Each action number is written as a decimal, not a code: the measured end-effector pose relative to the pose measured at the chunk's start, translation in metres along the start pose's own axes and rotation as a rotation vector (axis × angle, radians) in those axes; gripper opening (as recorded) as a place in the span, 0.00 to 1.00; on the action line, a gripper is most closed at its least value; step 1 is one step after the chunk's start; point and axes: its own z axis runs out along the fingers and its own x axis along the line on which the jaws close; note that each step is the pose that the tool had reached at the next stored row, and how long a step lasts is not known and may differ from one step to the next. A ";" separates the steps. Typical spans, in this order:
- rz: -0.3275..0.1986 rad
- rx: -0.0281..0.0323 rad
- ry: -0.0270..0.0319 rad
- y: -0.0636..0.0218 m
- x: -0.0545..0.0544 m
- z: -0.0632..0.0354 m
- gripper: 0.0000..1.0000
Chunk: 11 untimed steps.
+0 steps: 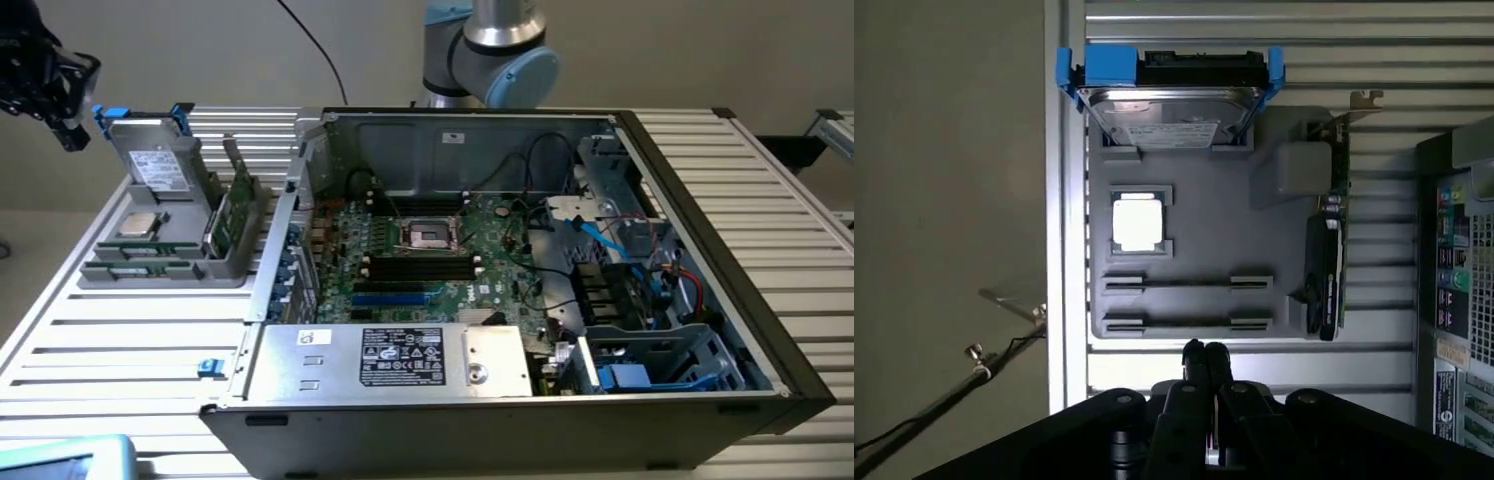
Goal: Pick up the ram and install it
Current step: 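Pick up the ram and move it above insertion slot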
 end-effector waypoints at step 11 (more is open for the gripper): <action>-0.200 -0.0014 0.0096 0.0000 0.000 0.0000 0.11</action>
